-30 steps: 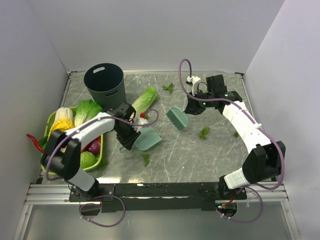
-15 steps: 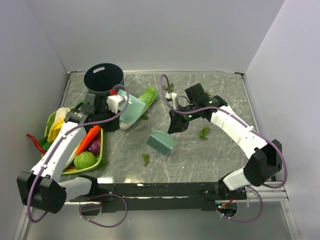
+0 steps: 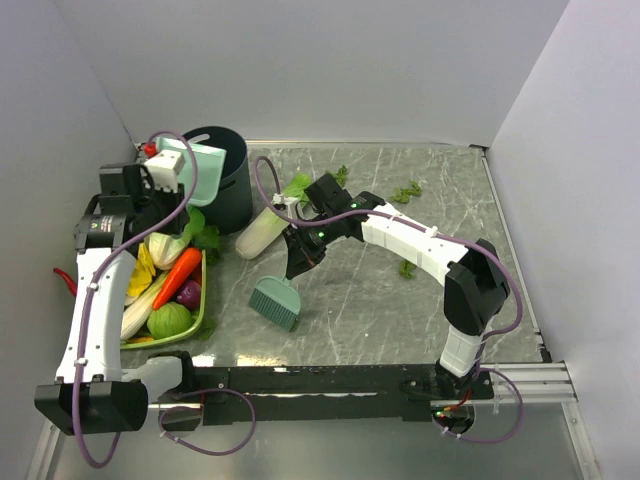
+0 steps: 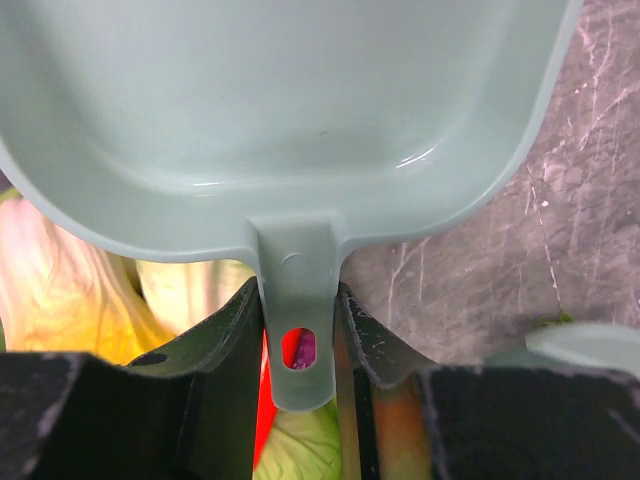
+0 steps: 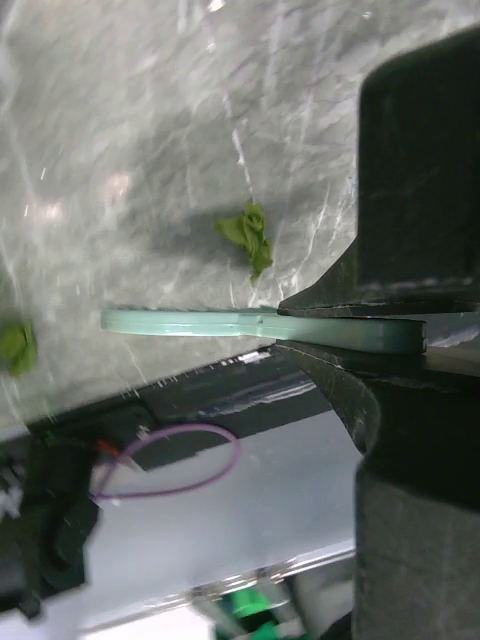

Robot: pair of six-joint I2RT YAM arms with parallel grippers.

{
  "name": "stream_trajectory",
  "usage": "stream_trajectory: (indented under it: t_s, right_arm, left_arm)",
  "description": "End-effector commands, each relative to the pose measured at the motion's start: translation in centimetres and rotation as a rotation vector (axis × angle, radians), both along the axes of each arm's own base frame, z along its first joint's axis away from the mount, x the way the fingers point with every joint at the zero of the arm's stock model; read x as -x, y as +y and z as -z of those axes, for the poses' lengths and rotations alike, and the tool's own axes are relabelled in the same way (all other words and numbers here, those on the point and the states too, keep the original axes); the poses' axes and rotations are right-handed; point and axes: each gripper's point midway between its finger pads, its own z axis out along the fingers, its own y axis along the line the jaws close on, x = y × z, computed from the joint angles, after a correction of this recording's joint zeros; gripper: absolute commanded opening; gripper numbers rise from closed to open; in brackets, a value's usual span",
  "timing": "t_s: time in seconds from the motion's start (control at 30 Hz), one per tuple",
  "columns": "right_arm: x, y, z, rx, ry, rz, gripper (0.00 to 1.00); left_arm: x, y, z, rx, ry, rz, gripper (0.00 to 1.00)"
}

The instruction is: Sweep away the paper scraps from the table

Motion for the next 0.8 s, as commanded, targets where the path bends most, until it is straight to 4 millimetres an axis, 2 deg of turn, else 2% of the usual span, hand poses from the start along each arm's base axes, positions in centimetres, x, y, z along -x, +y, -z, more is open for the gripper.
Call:
stream_trajectory:
  t_s: [0.0,0.1,0.23,0.33,0.37,0.43,0.47,0.5,0.6,0.67,0.73,0.77]
  right_arm:
    - [-2.9,1.0,-0.9,-0.019,0.027,0.189,0.0]
    - [-3.9,0.5,-0.1,0.038,0.012,0.268,0.0]
    - [-5.1,-3.4,2.9,0.219,-0.031,0.383,0.0]
    - [-7.4,-7.0,3.2,0.263,-0.032,0.519,0.0]
    - [-8.6,-8.9,2.3,0.259,-0.044,0.572,0.0]
    - [-9.7,-10.1,0.0,0.214,-0.118,0.574,0.0]
    - [-9.8,-10.4,-2.1,0.162,-0.166,0.566,0.0]
    - [-9.7,-10.3,-3.1,0.128,-0.184,0.546,0.0]
    - [-7.5,-7.3,-6.2,-0.065,-0.163,0.381,0.0]
    - [-6.6,-5.6,-6.5,-0.114,-0.107,0.331,0.0]
    - [-6.6,-3.5,-7.2,-0.153,-0.093,0.32,0.0]
    - [-6.9,-2.6,-6.6,-0.14,-0.087,0.325,0.0]
  left_arm:
    - [1.1,0.5,-2.3,0.082,-0.047,-0.016,0.01]
    - [1.4,1.0,-2.0,0.095,-0.05,-0.041,0.01]
    - [1.3,1.0,-1.9,0.104,-0.053,-0.045,0.01]
    - [1.1,1.0,-2.0,0.1,-0.058,-0.039,0.01]
    - [0.9,1.2,-2.3,0.093,-0.066,-0.041,0.01]
    - [0.8,1.6,-2.9,0.081,-0.085,-0.044,0.01]
    - [0.8,2.0,-3.4,0.071,-0.102,-0.055,0.01]
    - [0.8,2.1,-3.6,0.058,-0.112,-0.054,0.01]
    - [0.9,2.3,-3.7,0.049,-0.119,-0.056,0.01]
    - [0.9,2.3,-3.8,0.064,-0.122,-0.06,0.01]
    - [0.9,2.6,-3.9,0.083,-0.126,-0.082,0.01]
    - [0.9,2.8,-4.0,0.087,-0.128,-0.095,0.01]
